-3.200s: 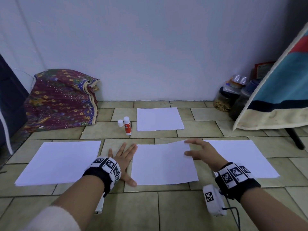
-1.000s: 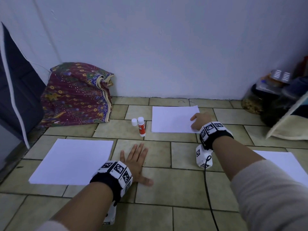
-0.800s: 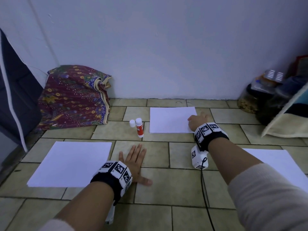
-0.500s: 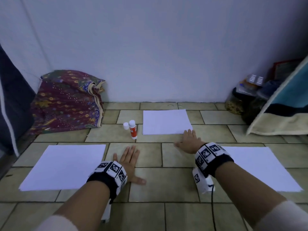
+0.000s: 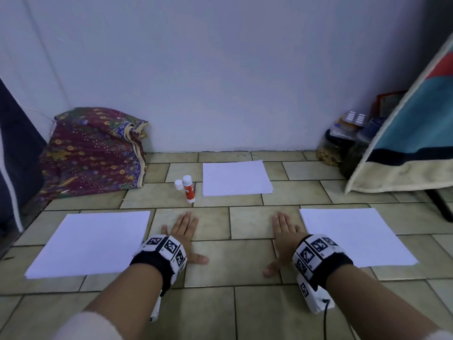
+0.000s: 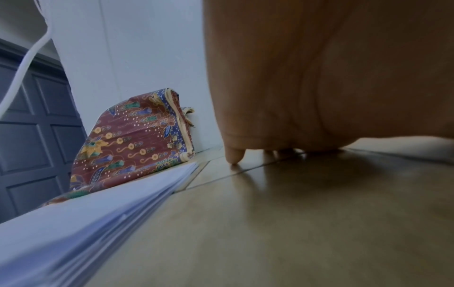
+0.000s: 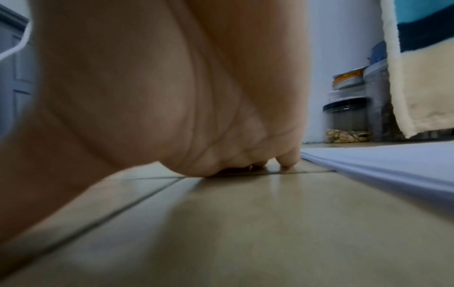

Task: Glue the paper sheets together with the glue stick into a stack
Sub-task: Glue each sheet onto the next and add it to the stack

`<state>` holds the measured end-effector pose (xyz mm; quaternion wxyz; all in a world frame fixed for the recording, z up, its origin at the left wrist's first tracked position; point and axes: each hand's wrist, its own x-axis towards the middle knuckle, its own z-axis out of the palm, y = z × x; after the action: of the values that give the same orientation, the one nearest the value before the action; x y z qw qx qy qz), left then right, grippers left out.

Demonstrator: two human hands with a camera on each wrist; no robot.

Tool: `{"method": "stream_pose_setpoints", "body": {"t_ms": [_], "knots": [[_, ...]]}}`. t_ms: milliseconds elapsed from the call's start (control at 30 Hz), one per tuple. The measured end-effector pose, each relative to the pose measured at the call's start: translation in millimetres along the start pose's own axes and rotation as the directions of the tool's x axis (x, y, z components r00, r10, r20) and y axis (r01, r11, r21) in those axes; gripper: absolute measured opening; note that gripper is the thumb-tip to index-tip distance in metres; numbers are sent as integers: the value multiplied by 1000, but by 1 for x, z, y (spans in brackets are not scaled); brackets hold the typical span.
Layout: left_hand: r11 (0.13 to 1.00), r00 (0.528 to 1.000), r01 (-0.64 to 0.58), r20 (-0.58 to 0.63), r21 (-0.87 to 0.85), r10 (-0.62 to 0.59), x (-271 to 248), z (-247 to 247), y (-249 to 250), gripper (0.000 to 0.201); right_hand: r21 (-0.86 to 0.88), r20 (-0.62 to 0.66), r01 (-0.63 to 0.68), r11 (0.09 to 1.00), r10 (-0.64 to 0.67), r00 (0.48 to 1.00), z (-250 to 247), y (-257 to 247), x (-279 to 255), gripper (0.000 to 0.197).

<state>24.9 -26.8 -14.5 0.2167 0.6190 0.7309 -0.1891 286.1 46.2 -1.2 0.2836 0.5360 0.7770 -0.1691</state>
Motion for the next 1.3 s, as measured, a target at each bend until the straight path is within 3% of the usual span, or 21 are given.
{"method": "stream_pose_setpoints", "body": {"t_ms": [167, 300, 367, 433, 500, 600, 700, 733, 833, 1033, 1133, 1300], "knots": [[999, 999, 53, 3, 10, -53, -8, 3, 3, 110, -3, 3, -2, 1000, 2, 1000, 0, -1, -3, 148], [999, 1000, -4, -19, -43, 3, -19, -9, 1, 103, -1, 7, 0, 1000, 0, 1000, 1, -1, -2, 148], [996, 996, -30, -84, -90, 22, -19, -18, -11, 87, -2, 8, 1, 1000, -1, 1000, 1, -1, -2, 149], [993, 978, 13, -204, -117, -36, -16, -24, -33, 75, -12, -1, -1, 1000, 1, 1000, 1, -1, -2, 148], [984, 965, 98, -226, -152, -131, -17, -25, -62, 89, -22, -11, -2, 1000, 2, 1000, 1, -1, -2, 149], [973, 974, 207, -74, -106, -216, -30, -28, -98, 124, -27, -21, -6, 1000, 6, 1000, 2, -2, -1, 149], [935, 934, 353, 46, 35, -355, -47, -31, -114, 176, -35, -17, -15, 999, 14, 1000, 1, -2, -1, 149], [925, 923, 376, 69, 61, -379, -50, -30, -115, 173, -37, -12, -16, 999, 15, 1000, 1, -2, -1, 148], [933, 929, 359, 84, 29, -360, -50, -19, -120, 122, -44, -8, -17, 999, 16, 1000, 0, -2, -1, 148], [930, 934, 357, 12, -87, -357, -49, -7, -121, 112, -31, -5, -13, 999, 13, 1000, 0, -2, 0, 149], [918, 930, 365, 21, -154, -366, -53, -9, -123, 96, -33, -6, -12, 999, 12, 1000, 0, -2, -2, 148], [930, 927, 367, -68, -25, -368, -50, -19, -122, 52, -28, -13, -13, 1000, 13, 1000, 0, -3, -3, 148]]}}
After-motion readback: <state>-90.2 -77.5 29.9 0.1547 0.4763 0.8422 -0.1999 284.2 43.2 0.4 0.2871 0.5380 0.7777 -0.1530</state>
